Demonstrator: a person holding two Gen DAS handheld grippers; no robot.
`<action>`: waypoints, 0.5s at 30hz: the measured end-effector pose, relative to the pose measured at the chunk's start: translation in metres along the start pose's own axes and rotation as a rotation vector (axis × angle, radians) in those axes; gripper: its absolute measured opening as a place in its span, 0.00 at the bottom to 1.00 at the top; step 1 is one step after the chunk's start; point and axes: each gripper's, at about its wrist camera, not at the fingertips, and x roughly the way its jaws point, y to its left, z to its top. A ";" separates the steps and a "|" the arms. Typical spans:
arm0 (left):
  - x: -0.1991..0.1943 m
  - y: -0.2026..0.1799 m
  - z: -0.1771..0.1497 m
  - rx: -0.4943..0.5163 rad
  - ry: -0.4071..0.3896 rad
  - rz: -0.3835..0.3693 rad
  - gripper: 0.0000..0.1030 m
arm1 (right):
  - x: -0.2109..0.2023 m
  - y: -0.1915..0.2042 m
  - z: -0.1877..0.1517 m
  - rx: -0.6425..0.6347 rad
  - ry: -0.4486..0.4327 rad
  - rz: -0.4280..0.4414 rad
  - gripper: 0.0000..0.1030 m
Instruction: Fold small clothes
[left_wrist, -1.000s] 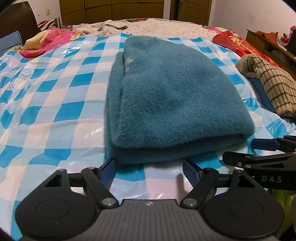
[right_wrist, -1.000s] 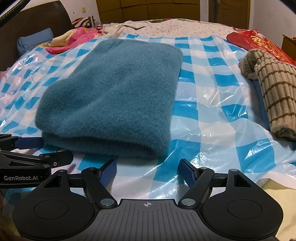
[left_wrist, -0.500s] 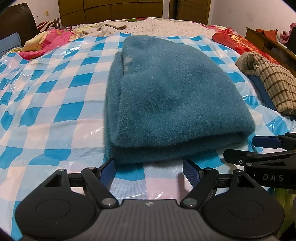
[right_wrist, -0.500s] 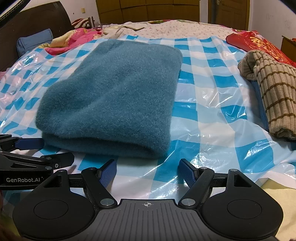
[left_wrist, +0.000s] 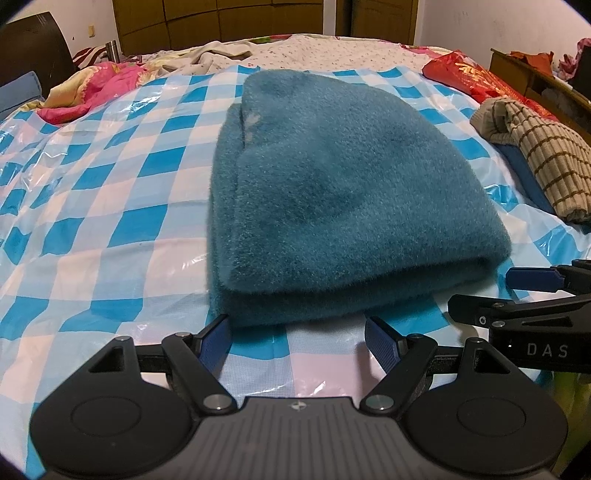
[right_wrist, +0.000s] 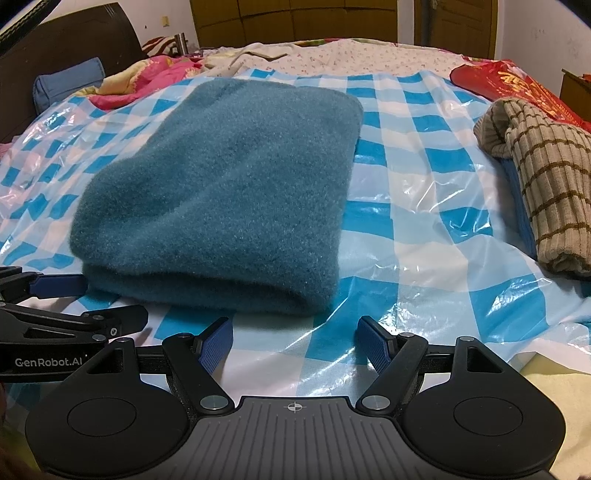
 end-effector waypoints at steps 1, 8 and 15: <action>0.000 -0.001 0.000 0.002 0.002 0.007 0.86 | 0.000 0.000 0.000 0.002 0.002 0.000 0.73; 0.002 -0.003 0.001 0.019 0.013 0.030 0.87 | 0.001 0.000 0.000 0.005 -0.002 -0.008 0.73; -0.002 0.004 0.003 -0.025 -0.001 0.003 0.91 | -0.002 0.003 -0.001 -0.001 -0.010 -0.020 0.73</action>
